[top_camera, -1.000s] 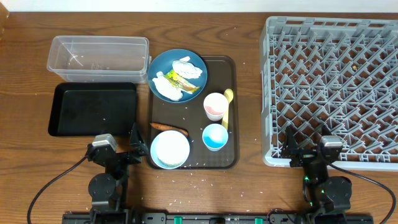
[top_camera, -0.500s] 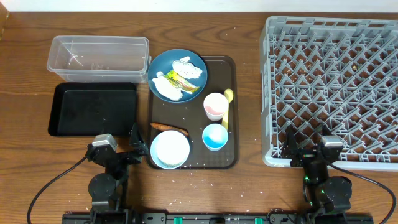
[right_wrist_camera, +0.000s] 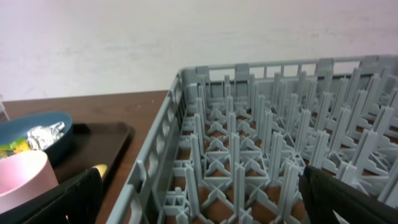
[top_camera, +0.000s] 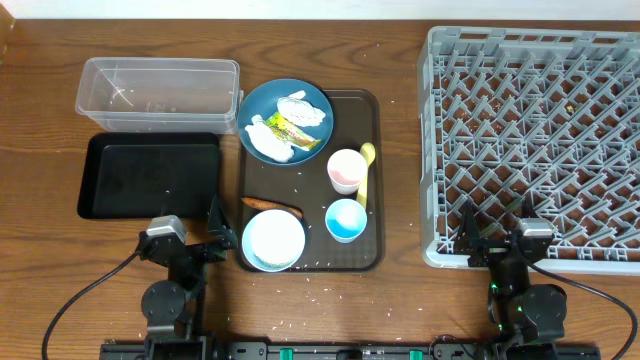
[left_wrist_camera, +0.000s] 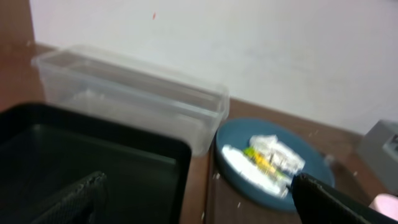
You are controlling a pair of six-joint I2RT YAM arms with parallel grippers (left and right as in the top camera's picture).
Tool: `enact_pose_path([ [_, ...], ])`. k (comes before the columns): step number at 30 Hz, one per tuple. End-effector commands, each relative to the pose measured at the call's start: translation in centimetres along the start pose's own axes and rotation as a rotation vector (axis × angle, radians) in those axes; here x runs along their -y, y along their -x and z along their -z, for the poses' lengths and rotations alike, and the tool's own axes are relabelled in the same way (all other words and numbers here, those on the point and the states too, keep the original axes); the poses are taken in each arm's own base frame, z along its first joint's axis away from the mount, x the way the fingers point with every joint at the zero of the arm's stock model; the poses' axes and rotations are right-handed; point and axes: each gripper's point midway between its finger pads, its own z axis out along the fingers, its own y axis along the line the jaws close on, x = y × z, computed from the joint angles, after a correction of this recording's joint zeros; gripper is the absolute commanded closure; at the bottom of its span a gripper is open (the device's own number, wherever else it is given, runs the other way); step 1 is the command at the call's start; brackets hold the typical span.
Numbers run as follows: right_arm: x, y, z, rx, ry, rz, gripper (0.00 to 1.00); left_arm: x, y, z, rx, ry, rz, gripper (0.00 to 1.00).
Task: Sort waste into correct bins and load items into the dishwasher rack
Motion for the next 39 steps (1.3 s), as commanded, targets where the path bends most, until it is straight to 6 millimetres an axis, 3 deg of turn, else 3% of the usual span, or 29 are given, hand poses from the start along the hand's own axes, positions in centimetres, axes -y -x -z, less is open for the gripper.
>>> enact_pose_path([
  [1, -0.1, 0.5, 0.0, 0.021, 0.01, 0.006, 0.01, 1.3, 0.7, 0.0, 0.03, -0.073, -0.022, 0.04],
  [12, -2.5, 3.0, 0.6, 0.079, 0.14, 0.008, 0.01, 4.3, 5.1, 0.2, 0.007, -0.166, -0.055, 0.04],
  [18, -3.0, 6.8, 1.3, 0.101, 0.146, 0.009, 0.01, 6.8, 7.8, -1.9, -0.143, -0.233, -0.051, 0.04],
  [26, -3.5, 9.8, 0.2, -0.092, 0.124, 0.006, 0.01, 8.2, 10.6, -5.9, -0.42, -0.189, -0.017, 0.04],
  [32, -4.0, 10.7, -2.1, -0.318, 0.114, 0.013, 0.01, 10.9, 9.7, -7.8, -0.623, -0.229, -0.096, 0.04],
  [39, -5.8, 10.3, -4.7, -0.48, 0.216, 0.084, 0.01, 14.6, 6.5, -8.5, -0.756, -0.285, -0.161, 0.04],
])
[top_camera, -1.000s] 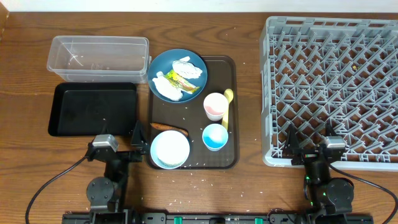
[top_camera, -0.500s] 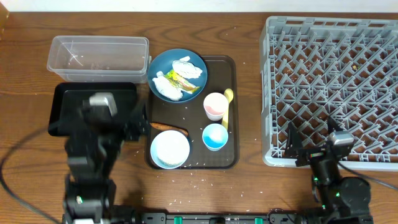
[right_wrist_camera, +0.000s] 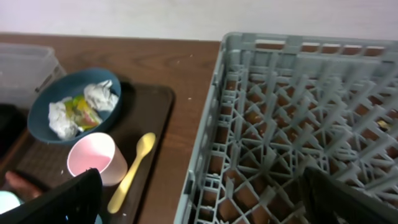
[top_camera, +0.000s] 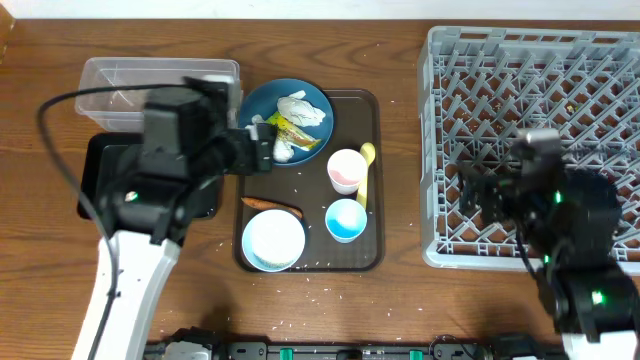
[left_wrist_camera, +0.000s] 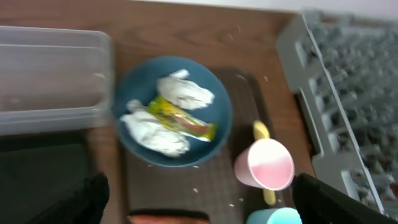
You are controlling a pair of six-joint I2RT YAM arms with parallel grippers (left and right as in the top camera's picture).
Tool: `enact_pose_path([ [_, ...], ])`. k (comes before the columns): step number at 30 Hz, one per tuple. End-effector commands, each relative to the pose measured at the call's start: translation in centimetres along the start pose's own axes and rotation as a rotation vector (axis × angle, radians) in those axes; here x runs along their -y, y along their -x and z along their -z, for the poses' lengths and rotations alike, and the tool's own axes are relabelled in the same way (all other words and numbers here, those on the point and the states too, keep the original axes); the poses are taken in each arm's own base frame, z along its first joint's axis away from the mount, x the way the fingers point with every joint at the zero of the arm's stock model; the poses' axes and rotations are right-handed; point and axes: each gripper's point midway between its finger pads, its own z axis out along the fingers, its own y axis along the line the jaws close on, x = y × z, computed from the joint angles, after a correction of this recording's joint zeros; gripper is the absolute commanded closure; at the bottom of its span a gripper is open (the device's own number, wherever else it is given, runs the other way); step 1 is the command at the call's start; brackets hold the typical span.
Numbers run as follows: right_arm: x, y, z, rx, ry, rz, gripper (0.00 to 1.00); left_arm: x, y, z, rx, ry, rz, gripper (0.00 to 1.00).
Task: Sort waste into correct bins and load items into the dishwasher rack
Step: 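Reach the left gripper to the pink cup and grasp it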
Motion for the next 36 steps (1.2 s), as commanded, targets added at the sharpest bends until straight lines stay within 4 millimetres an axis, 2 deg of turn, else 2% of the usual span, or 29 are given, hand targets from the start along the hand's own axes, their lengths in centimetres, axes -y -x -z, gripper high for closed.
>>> enact_pose_path([
  [1, -0.8, 0.6, -0.9, -0.019, 0.059, 0.045, 0.01, 0.9, 0.3, -0.9, -0.014, -0.005, -0.046, 0.04],
  [7, -0.6, -1.5, -3.0, -0.127, 0.067, 0.021, 0.01, 2.1, -1.0, -2.2, -0.084, -0.084, -0.018, 0.04],
  [15, -0.3, -3.5, -4.2, -0.217, 0.06, 0.006, 0.01, 2.4, -0.8, -2.8, -0.081, -0.092, 0.036, 0.04],
  [19, -0.2, -3.6, -4.5, -0.222, 0.059, 0.004, 0.01, 3.4, -1.2, -4.7, -0.096, -0.047, 0.009, 0.04],
  [23, -0.2, -3.6, -4.6, -0.224, 0.059, 0.004, 0.01, 3.7, -1.9, -7.2, -0.116, 0.073, 0.023, 0.04],
  [25, -0.2, -3.7, -4.6, -0.228, 0.059, 0.003, 0.01, 3.9, -2.8, -8.8, -0.148, 0.11, 0.031, 0.04],
  [31, -0.5, -4.0, -4.6, -0.24, 0.081, -0.002, 0.01, 4.4, -7.4, -13.0, -0.301, 0.149, 0.065, 0.05],
  [36, -0.5, -4.0, -4.6, -0.241, 0.082, -0.002, 0.01, 4.2, -9.1, -14.6, -0.348, 0.183, 0.147, 0.08],
])
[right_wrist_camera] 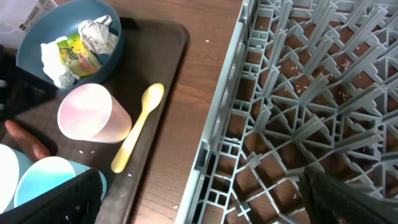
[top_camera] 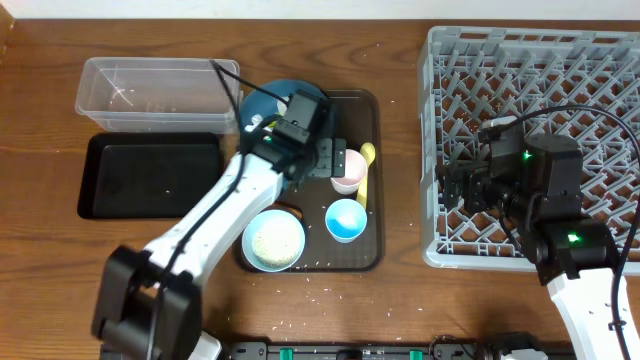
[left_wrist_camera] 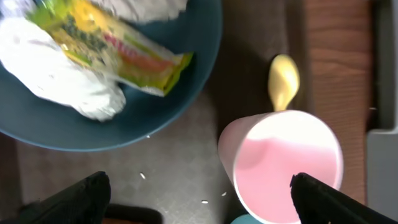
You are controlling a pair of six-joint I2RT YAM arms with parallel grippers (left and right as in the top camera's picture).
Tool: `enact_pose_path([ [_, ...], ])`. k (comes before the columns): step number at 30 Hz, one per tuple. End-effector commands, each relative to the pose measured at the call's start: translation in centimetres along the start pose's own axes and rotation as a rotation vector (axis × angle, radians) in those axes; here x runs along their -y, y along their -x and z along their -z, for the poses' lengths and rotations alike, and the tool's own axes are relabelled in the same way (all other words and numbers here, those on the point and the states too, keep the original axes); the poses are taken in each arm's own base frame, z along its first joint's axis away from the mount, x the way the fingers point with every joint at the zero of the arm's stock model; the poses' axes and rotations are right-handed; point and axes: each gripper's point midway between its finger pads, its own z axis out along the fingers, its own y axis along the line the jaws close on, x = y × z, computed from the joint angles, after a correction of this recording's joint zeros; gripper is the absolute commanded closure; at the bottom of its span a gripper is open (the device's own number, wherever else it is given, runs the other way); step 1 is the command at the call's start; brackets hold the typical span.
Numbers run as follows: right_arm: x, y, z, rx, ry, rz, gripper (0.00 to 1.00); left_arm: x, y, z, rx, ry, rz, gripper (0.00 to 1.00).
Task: Sort waste into correct bins and load items into the dishwasher rack
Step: 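Reach the left gripper to the pink cup and grasp it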
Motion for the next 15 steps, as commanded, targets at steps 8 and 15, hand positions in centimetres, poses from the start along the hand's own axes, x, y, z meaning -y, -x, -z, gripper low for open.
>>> enact_pose_path([
  [8, -0.2, 0.5, 0.3, 0.003, 0.012, 0.008, 0.01, 1.0, 1.2, -0.4, 0.045, -0.001, 0.102, 0.27],
  [15, -0.2, 0.2, 0.3, -0.008, 0.012, 0.005, 0.01, 2.3, 0.6, -1.6, 0.035, -0.01, 0.071, 0.3],
])
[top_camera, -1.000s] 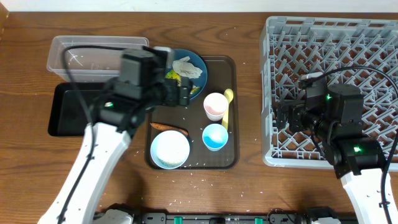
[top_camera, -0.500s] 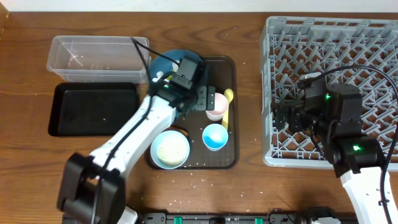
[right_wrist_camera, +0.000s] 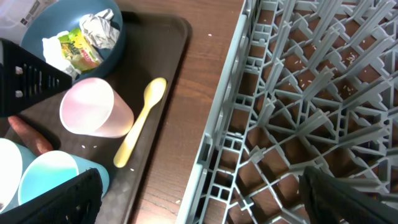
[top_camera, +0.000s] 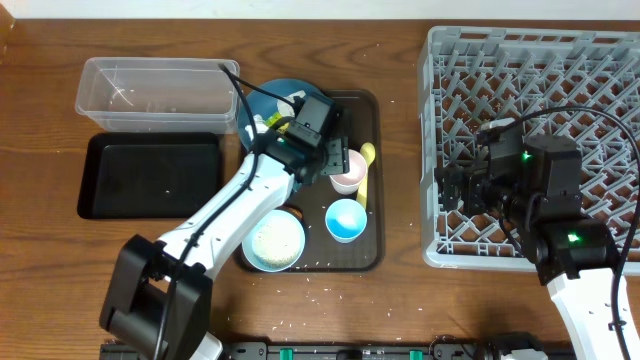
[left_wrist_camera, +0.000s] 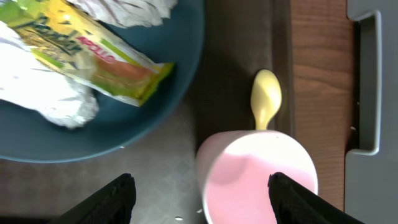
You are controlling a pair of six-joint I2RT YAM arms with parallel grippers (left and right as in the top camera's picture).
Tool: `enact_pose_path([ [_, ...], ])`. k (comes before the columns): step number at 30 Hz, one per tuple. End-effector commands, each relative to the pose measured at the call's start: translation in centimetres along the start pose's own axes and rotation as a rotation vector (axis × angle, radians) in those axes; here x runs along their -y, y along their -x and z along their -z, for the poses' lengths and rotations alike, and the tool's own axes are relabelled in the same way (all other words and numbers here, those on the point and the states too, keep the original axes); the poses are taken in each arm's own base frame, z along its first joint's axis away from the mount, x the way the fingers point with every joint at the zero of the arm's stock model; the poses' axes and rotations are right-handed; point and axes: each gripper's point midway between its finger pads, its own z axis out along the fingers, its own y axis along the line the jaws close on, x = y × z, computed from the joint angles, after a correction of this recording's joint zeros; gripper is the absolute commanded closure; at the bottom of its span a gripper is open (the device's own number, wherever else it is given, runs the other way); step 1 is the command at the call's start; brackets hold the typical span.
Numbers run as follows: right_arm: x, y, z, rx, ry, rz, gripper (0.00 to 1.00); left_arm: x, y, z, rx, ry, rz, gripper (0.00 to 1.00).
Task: Sort waste into correct bins and load items into the dishwasher rack
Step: 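Reach the left gripper to the pink cup and grasp it, then lift the pink cup and hand it to the right gripper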
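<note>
The pink cup (top_camera: 347, 170) stands upright on the brown tray (top_camera: 372, 250), with the yellow spoon (top_camera: 366, 168) at its right. My left gripper (top_camera: 330, 158) hangs open just over it. In the left wrist view the cup (left_wrist_camera: 258, 177) lies below the gripper (left_wrist_camera: 202, 202), toward the right finger, and the spoon (left_wrist_camera: 266, 99) is beyond it. The blue plate (left_wrist_camera: 124, 130) holds a yellow wrapper (left_wrist_camera: 93, 59) and crumpled white paper (left_wrist_camera: 37, 102). My right gripper (right_wrist_camera: 199, 199) is open and empty over the left edge of the grey rack (top_camera: 540, 60).
A blue cup (top_camera: 346, 220) and a white bowl (top_camera: 273, 240) stand at the tray's front, with a brown-orange scrap (right_wrist_camera: 28, 134) beside them. A clear bin (top_camera: 150, 90) and a black bin (top_camera: 150, 175) sit to the left.
My left gripper has shifted a little to the right, off the plate and closer over the pink cup, still open. The right gripper has hardly moved.
Both arms first rested low at the table's front edge. Then they were raised, the left over the bins beside the plate and the right over the rack. The left then stood over the plate and cup, and now over the cup.
</note>
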Motion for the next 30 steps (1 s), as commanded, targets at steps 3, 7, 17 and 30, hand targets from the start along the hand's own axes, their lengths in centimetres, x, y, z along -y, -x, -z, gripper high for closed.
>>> enact_pose_path([
  [3, 0.0, 0.6, 0.2, 0.007, 0.004, 0.009, 0.01, 0.4, -0.1, -1.1, -0.009, 0.016, -0.008, 0.36],
  [7, 0.0, 0.4, 0.2, 0.002, 0.003, 0.008, 0.01, 0.1, -0.6, -2.0, -0.032, 0.031, -0.01, 0.39],
  [17, 0.0, 0.3, 0.2, -0.004, 0.003, 0.007, 0.01, -0.2, -1.1, -2.8, -0.053, 0.045, -0.011, 0.68],
  [30, 0.0, 0.3, 0.2, -0.005, 0.003, 0.007, 0.01, -0.5, -1.7, -3.5, -0.061, 0.05, -0.011, 0.94],
])
